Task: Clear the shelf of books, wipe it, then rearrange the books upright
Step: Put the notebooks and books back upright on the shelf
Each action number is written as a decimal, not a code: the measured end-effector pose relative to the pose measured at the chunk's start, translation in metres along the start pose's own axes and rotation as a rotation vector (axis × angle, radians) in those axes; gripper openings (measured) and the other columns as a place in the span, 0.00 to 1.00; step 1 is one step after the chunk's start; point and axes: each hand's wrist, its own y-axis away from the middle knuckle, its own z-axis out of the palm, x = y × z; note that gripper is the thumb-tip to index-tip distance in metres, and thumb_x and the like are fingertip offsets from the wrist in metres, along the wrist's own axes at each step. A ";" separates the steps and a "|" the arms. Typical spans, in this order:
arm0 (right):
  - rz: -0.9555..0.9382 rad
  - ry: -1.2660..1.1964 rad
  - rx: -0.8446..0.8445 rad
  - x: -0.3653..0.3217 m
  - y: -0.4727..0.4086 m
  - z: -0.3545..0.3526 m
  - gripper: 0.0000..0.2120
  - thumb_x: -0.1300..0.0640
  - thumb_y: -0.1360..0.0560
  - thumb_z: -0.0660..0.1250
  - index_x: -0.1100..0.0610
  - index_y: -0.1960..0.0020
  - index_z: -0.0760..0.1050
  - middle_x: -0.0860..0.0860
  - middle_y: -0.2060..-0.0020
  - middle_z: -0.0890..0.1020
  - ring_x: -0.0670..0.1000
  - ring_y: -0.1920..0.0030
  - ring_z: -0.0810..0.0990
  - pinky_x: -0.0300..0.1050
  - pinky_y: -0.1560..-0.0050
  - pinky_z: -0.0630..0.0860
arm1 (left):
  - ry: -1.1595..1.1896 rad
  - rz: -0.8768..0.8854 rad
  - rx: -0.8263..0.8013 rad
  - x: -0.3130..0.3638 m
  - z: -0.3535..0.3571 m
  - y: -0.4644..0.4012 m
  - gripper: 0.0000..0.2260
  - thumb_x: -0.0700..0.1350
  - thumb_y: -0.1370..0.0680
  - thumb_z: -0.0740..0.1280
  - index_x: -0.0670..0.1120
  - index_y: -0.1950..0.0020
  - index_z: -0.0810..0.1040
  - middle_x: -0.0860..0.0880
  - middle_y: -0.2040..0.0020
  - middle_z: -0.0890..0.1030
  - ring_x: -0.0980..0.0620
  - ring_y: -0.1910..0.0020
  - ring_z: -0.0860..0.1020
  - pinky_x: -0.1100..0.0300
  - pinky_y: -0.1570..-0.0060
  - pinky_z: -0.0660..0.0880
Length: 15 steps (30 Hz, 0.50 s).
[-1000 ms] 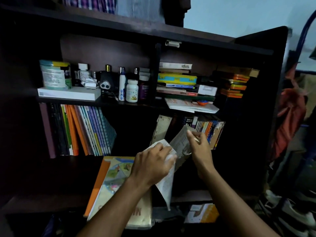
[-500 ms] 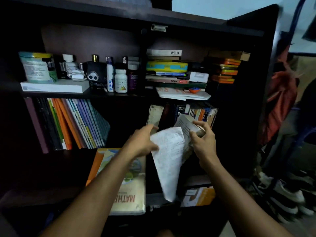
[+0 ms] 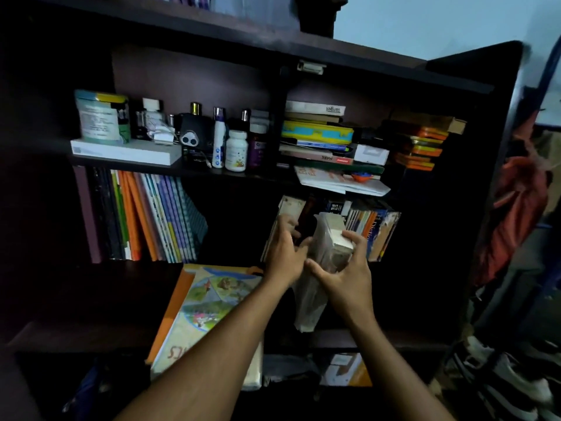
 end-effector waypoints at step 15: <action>0.242 -0.096 -0.157 0.066 0.042 0.059 0.25 0.56 0.30 0.75 0.52 0.34 0.74 0.39 0.53 0.79 0.36 0.53 0.78 0.25 0.57 0.71 | -0.379 0.110 -0.443 -0.094 -0.012 0.010 0.20 0.47 0.19 0.62 0.52 0.26 0.68 0.47 0.32 0.76 0.45 0.31 0.72 0.53 0.33 0.68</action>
